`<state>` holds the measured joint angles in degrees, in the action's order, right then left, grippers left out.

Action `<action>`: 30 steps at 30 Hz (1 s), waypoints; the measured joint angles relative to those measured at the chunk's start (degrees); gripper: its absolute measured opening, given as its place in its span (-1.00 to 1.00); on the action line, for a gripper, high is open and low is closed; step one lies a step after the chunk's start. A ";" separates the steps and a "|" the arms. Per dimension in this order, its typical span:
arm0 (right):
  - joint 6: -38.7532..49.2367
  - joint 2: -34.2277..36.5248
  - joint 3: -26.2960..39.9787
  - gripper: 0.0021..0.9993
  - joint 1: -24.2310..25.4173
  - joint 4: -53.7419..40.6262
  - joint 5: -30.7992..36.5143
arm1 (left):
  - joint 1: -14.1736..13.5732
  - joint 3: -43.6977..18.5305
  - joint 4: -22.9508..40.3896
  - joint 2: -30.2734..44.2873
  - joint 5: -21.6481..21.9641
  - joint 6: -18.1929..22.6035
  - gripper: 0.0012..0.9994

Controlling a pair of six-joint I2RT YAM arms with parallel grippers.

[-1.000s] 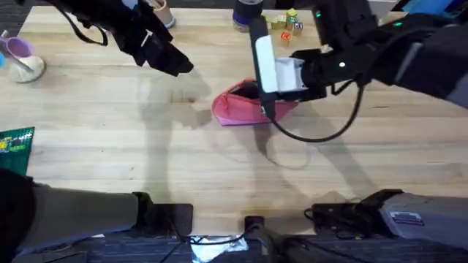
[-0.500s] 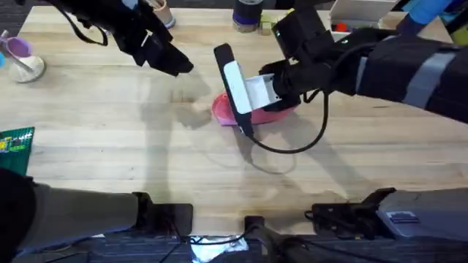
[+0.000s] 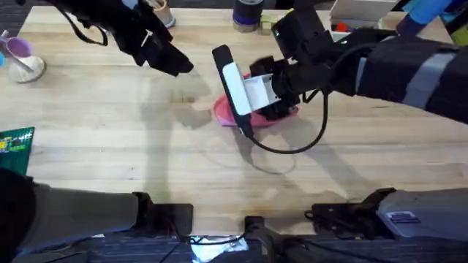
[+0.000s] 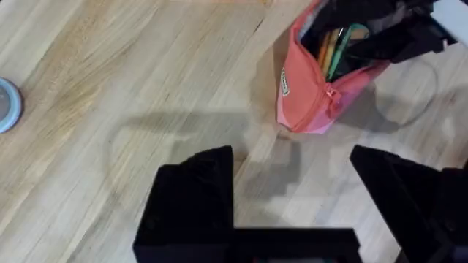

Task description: Unzip the bag, pick up the pens from the table one at a time and place them inside, then zip the bag closed.

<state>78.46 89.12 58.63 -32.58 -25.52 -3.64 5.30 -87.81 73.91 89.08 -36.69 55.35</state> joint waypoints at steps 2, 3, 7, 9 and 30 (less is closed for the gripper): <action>0.09 0.00 0.00 0.89 0.00 0.36 0.00 | 0.00 0.00 0.00 0.00 0.00 0.00 0.99; 0.17 -0.02 0.00 0.96 0.00 0.58 -0.02 | 0.00 0.00 0.00 0.00 0.00 0.00 0.99; 0.20 -0.02 0.02 0.99 0.00 0.68 -0.02 | 0.00 0.00 0.02 0.00 0.00 0.00 0.99; 0.20 -0.02 0.02 0.99 0.00 0.68 -0.02 | 0.00 0.00 0.00 0.00 0.00 0.00 0.99; -16.27 -2.85 0.02 0.99 -1.42 -0.35 9.77 | 0.00 0.00 0.53 0.00 0.02 0.11 0.99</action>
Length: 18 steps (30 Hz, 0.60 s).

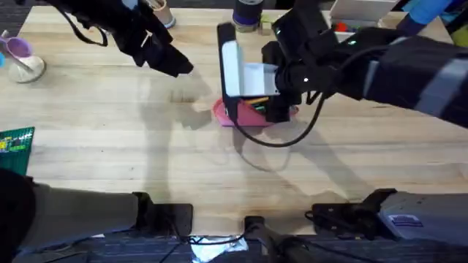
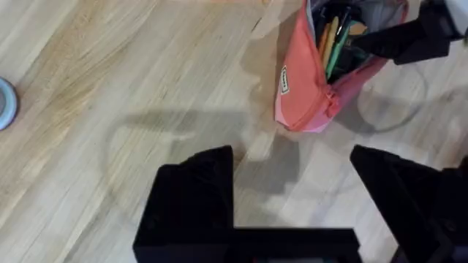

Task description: Unzip the bag, pick up the pens from the table one at a time and place them inside, then zip the bag closed.

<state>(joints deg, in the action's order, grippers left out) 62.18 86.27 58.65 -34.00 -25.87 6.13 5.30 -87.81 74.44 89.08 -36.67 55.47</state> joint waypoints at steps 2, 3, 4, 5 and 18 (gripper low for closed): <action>-2.46 -1.66 0.00 0.99 0.05 -0.49 0.38 | 0.00 0.00 1.00 -0.27 0.04 0.97 0.99; -3.25 -2.45 0.00 0.99 0.07 -0.95 0.39 | 0.00 0.00 1.55 -0.70 0.06 1.61 0.99; -4.05 -3.38 0.00 0.99 0.09 -1.64 0.30 | 0.00 0.00 1.85 -1.31 0.12 2.10 0.99; -4.78 -4.26 0.00 0.99 0.09 -2.31 0.22 | 0.00 0.00 2.05 -2.46 0.24 2.66 0.99; -18.48 -13.61 0.00 0.99 0.09 -11.07 -2.10 | 0.00 0.00 9.61 -16.25 0.28 8.19 0.99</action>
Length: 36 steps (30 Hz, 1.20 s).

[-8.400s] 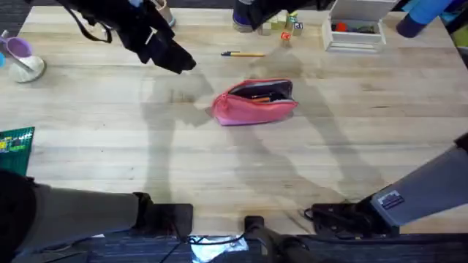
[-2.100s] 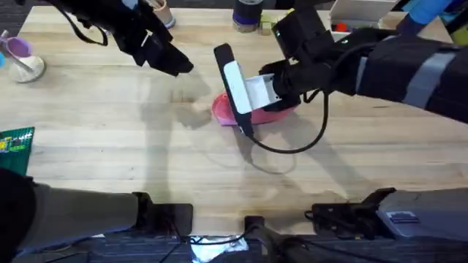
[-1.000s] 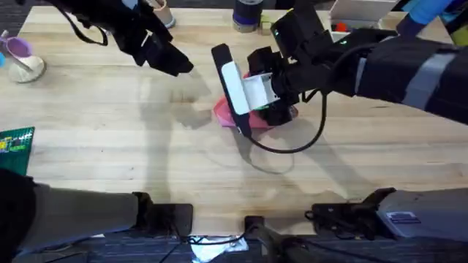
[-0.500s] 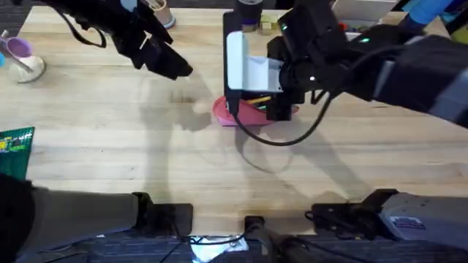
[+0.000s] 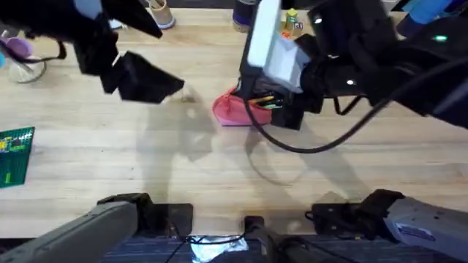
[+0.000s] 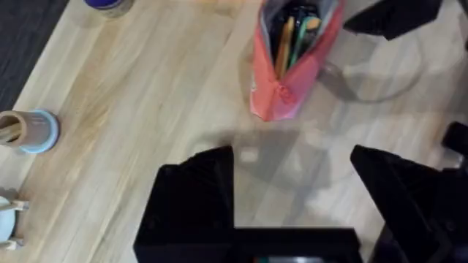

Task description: Unzip the bag, pick up the pens from the table one at a time and place them inside, then zip the bag closed.

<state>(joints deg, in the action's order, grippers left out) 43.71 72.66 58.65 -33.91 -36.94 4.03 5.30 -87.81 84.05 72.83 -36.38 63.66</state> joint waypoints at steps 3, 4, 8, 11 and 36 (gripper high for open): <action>-4.76 -3.19 0.00 0.99 0.00 -0.25 -0.26 | 0.00 0.00 2.67 -1.26 -0.09 2.91 0.99; -6.19 -4.18 0.00 0.99 0.00 -0.25 -0.32 | 0.00 0.00 3.25 -1.71 -0.17 4.01 0.99; -11.25 -8.59 0.00 0.99 0.00 -0.38 -0.46 | 0.00 0.00 4.73 -3.53 -1.38 7.70 0.99; -13.75 -10.86 0.00 0.99 0.00 -0.40 -0.46 | 0.00 0.00 6.30 -4.25 -1.84 9.66 1.00; -21.59 -13.05 0.00 0.99 0.00 -0.45 -0.66 | 3.29 29.42 -10.33 -4.43 -10.80 18.86 1.00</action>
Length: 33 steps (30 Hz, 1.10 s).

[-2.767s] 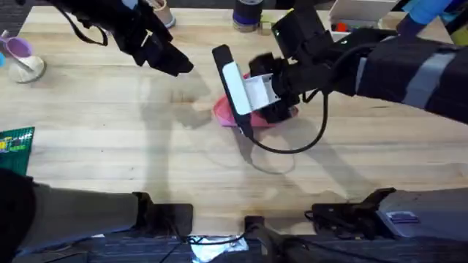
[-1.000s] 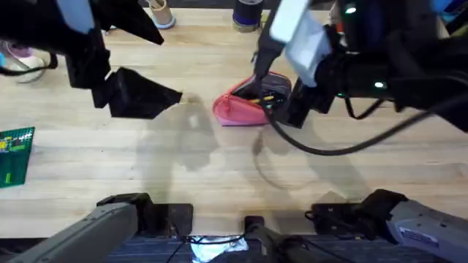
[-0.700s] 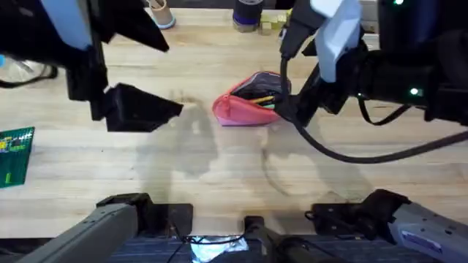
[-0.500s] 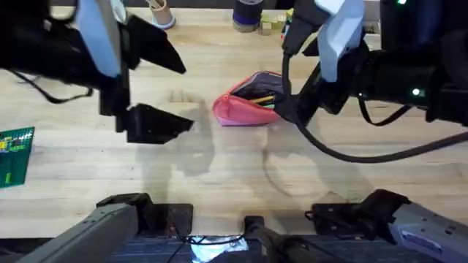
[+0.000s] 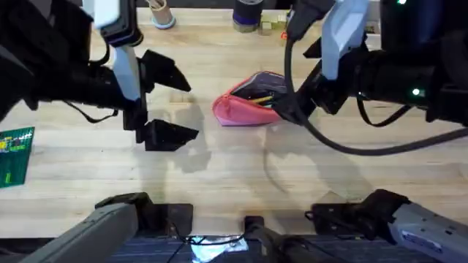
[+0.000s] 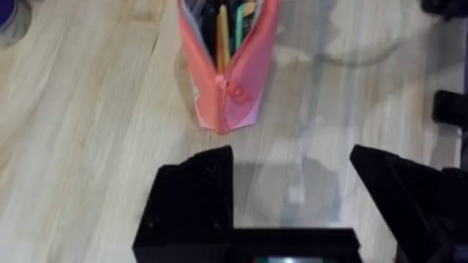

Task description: Unzip the bag, pick up the pens from the table one at a time and place them inside, then zip the bag closed.

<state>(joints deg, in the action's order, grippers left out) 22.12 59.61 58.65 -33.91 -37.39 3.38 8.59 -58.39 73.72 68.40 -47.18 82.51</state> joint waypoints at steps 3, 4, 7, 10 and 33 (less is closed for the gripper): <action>-3.95 0.00 0.00 0.99 0.00 0.00 -0.03 | 3.32 2.51 -1.37 0.00 -0.76 -0.43 1.00; -5.35 0.00 0.00 0.99 0.00 0.00 -0.19 | 4.38 3.15 -1.69 0.00 -1.18 -0.46 0.99; -8.76 0.02 0.00 0.99 0.00 0.00 -2.56 | 7.34 4.80 -2.51 0.00 -2.48 -0.65 0.99; -10.79 0.02 0.00 0.99 0.00 0.00 -6.88 | 9.34 5.84 -2.87 0.00 -3.17 -0.69 0.99; -57.33 0.02 0.00 0.99 -0.07 -0.55 -13.71 | 10.63 7.76 -2.84 0.00 -4.24 -0.71 0.99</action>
<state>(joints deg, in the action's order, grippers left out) -35.21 59.64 58.65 -33.99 -37.94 -10.33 19.22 -50.63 70.87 68.40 -51.42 81.80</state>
